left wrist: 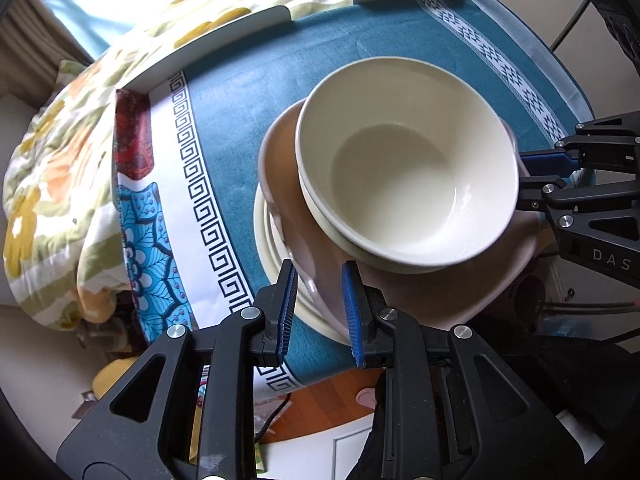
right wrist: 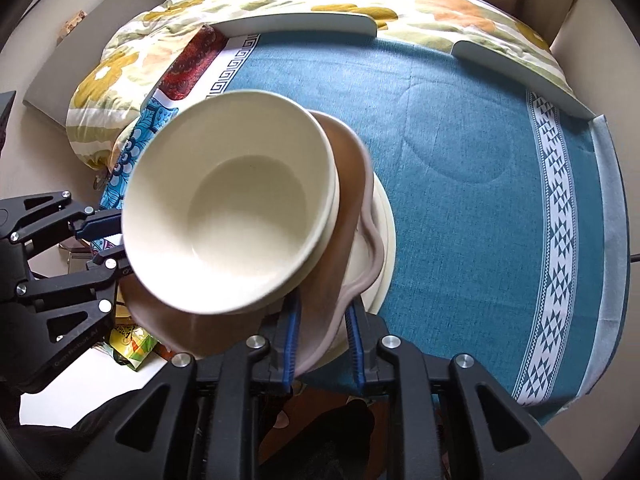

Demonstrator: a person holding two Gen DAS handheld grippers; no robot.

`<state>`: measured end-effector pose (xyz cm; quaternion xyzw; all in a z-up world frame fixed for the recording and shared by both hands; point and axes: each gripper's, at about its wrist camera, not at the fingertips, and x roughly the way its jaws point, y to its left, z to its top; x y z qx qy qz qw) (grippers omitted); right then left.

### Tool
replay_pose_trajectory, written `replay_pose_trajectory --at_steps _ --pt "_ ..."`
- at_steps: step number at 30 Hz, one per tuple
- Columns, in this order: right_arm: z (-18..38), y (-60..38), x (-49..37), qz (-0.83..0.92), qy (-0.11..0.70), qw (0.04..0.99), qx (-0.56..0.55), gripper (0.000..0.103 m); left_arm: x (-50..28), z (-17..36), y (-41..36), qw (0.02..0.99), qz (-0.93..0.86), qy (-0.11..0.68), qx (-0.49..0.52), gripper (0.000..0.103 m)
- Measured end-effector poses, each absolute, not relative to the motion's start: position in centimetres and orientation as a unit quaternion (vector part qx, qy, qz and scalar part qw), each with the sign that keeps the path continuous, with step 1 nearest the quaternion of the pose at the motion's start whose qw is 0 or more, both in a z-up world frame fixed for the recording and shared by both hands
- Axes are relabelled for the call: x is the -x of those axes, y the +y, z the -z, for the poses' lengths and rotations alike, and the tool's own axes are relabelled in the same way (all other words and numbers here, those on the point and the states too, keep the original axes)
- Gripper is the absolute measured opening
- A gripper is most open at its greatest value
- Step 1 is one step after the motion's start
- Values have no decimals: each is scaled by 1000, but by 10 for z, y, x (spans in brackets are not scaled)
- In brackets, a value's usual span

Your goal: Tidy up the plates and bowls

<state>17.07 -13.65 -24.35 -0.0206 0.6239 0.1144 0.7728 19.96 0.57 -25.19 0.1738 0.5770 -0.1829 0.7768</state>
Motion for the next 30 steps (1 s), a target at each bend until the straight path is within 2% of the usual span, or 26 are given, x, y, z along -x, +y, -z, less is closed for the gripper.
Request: replay_pose_trajectory --at_steps 11,21,23,24,25,26,28,29,30 --pt "201 -154 -148 -104 590 801 -7 25 -181 205 14 807 159 550 -144 20" --pt "92 -186 -74 -93 459 884 -13 26 -93 93 10 895 105 432 -25 20" --pt "74 -195 -57 -90 432 897 -16 40 -69 72 5 912 98 398 -16 20" --pt "66 -200 -47 -86 420 903 -17 58 -57 64 2 918 92 385 -17 21" --pt "58 -205 -37 -80 408 909 -18 71 -46 57 -1 924 87 373 -16 21" --pt "52 -209 -28 -75 396 915 -18 74 -35 51 -3 929 83 361 -15 23" --pt "41 -215 -10 -67 375 924 -22 75 -17 42 -5 936 76 343 -10 53" --pt "36 -218 -1 -63 365 928 -22 76 -9 39 -5 940 70 333 -8 95" --pt "32 -218 8 -59 355 933 -20 81 2 34 -5 948 64 313 -4 103"
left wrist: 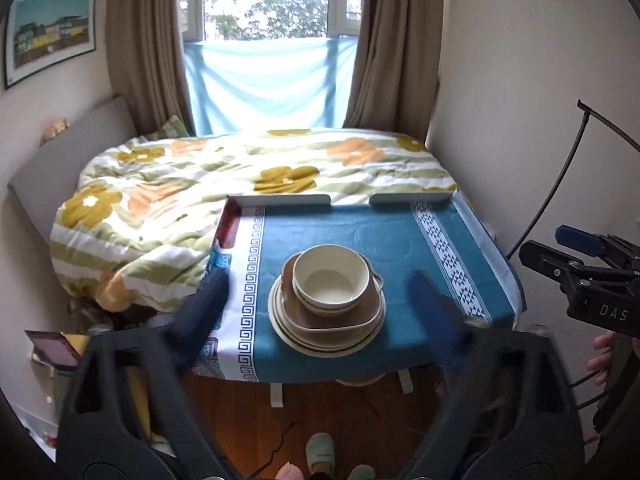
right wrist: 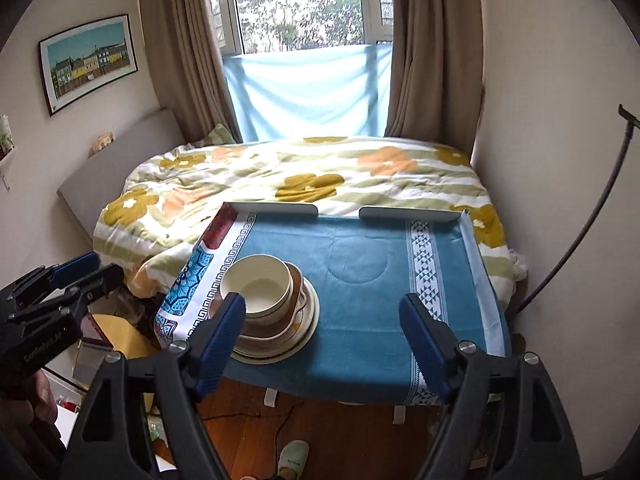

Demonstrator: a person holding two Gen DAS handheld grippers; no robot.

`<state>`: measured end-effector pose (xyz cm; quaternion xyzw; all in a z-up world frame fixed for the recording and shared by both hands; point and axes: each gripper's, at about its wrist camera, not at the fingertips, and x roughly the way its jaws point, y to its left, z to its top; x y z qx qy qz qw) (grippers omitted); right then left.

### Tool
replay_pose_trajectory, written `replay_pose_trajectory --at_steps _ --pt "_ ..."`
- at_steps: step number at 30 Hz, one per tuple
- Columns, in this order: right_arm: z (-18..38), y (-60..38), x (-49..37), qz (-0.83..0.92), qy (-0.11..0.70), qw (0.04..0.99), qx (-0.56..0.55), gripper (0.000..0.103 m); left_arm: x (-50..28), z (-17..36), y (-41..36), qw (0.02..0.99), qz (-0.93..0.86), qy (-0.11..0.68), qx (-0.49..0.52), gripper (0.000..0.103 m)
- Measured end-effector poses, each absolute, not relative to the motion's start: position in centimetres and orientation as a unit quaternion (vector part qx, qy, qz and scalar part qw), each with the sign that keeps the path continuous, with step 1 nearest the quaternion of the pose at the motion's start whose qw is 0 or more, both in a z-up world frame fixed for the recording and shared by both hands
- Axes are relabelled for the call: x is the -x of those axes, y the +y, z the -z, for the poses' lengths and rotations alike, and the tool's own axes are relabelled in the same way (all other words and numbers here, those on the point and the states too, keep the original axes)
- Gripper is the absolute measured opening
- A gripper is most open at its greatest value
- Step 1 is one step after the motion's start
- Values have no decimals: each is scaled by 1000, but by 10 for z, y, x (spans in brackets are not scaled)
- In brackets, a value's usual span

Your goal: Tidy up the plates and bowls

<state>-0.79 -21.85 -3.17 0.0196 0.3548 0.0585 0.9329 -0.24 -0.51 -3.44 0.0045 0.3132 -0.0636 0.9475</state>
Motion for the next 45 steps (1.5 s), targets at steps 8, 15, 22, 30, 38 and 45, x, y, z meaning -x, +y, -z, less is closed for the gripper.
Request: replay_pose_trajectory --at_steps 8,15,22,30,38,45 --pt "11 -226 63 -2 281 960 -11 98 58 16 1 963 44 266 17 103" --pt "15 -227 85 10 266 964 -8 98 78 14 -2 970 48 239 24 103" --pt "9 -233 100 22 251 968 -19 98 81 13 -14 972 53 230 10 103" --pt "7 -233 103 26 249 968 -19 99 85 11 -17 974 50 223 6 103" --pt "7 -231 101 25 247 969 -18 99 85 8 -19 974 48 221 -2 103" --pt "6 -229 99 22 250 968 -13 99 81 11 -18 972 45 231 -3 103"
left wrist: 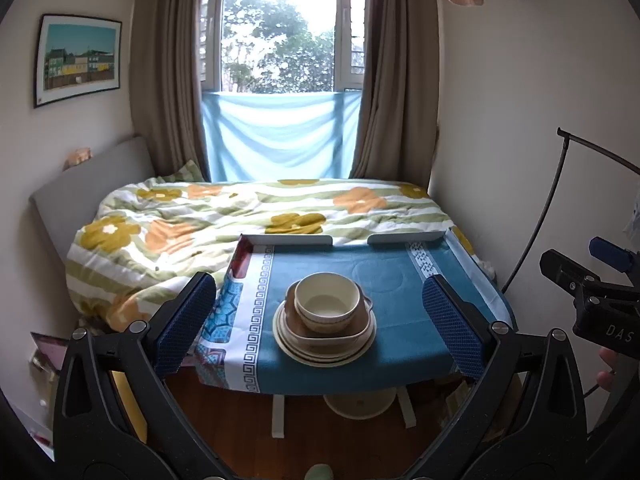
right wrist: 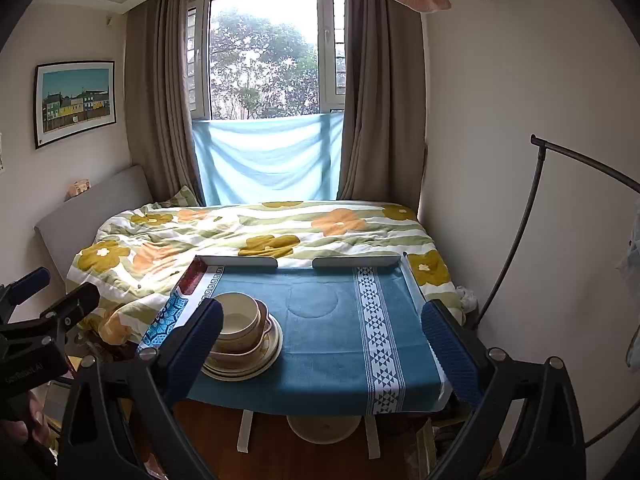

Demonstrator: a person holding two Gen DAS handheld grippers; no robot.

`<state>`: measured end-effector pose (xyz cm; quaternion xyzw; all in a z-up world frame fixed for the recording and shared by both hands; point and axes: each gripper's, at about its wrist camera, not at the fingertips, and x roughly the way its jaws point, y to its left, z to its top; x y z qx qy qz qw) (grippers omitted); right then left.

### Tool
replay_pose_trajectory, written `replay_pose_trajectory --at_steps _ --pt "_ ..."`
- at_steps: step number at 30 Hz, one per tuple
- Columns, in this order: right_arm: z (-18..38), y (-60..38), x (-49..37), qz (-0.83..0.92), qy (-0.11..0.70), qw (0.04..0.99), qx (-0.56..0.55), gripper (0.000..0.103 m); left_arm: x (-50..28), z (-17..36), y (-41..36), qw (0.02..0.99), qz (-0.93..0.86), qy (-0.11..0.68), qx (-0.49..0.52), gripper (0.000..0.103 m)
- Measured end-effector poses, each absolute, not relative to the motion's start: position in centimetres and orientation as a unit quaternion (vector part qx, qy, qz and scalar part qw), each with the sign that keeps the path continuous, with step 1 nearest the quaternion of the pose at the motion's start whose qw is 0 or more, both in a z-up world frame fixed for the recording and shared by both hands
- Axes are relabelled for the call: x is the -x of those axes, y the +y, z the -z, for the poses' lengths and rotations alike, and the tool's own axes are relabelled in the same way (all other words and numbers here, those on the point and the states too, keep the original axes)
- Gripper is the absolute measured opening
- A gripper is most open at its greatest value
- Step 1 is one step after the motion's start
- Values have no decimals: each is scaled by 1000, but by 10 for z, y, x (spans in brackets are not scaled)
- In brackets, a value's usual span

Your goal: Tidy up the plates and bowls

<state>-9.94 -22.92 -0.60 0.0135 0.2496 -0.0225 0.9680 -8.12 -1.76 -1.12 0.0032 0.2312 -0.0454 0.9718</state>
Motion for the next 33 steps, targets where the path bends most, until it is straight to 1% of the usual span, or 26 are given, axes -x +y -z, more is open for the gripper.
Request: replay_pose_trajectory --at_steps 33 --pt "6 -225 99 24 248 968 -11 99 78 11 -11 973 37 229 -8 103"
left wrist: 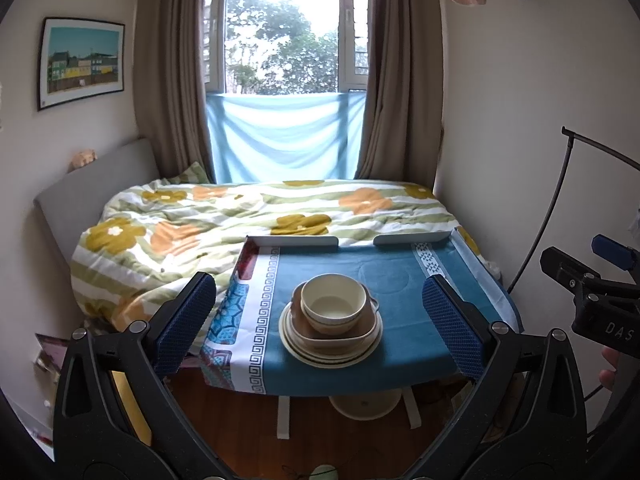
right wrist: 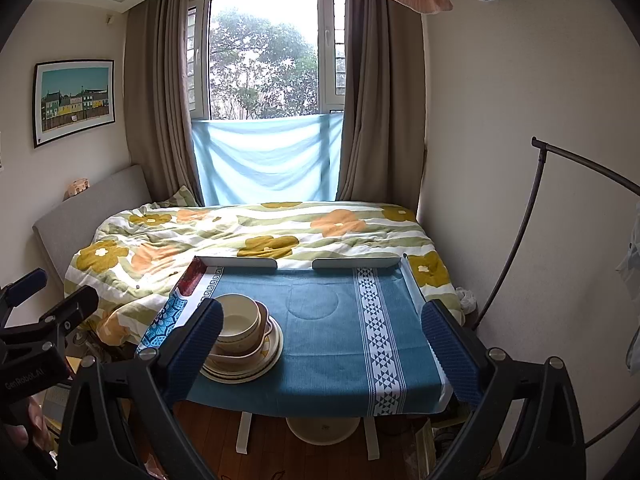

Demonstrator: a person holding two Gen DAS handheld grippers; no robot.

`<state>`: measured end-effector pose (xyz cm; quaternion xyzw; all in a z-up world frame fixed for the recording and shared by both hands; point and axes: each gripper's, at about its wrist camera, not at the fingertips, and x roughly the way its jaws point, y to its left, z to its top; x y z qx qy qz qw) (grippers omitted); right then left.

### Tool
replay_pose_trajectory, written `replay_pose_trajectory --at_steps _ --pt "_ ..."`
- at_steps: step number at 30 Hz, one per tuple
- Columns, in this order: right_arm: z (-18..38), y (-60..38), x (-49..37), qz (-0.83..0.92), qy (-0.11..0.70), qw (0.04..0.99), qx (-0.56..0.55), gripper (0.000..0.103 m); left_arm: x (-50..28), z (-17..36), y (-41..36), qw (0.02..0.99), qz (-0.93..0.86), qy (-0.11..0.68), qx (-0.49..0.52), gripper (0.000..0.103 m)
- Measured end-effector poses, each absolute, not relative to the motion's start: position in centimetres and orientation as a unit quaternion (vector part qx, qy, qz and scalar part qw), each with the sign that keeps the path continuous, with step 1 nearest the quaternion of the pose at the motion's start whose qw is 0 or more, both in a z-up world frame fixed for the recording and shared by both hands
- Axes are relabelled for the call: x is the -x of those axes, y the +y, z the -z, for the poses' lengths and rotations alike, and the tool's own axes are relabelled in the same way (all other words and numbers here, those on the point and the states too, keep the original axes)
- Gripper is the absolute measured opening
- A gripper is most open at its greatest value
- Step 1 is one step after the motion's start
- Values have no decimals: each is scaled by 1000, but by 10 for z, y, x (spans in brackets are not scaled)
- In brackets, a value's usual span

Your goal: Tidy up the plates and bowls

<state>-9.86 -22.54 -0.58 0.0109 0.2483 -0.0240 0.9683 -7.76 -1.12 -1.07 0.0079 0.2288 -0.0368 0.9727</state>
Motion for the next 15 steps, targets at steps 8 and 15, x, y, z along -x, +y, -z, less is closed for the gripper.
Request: replay_pose_trajectory --at_steps 8,15 --pt "5 -222 98 22 250 968 -10 99 82 11 -13 974 49 219 -5 103" --pt "5 -220 97 23 252 967 -9 99 80 13 -11 976 22 217 -14 103"
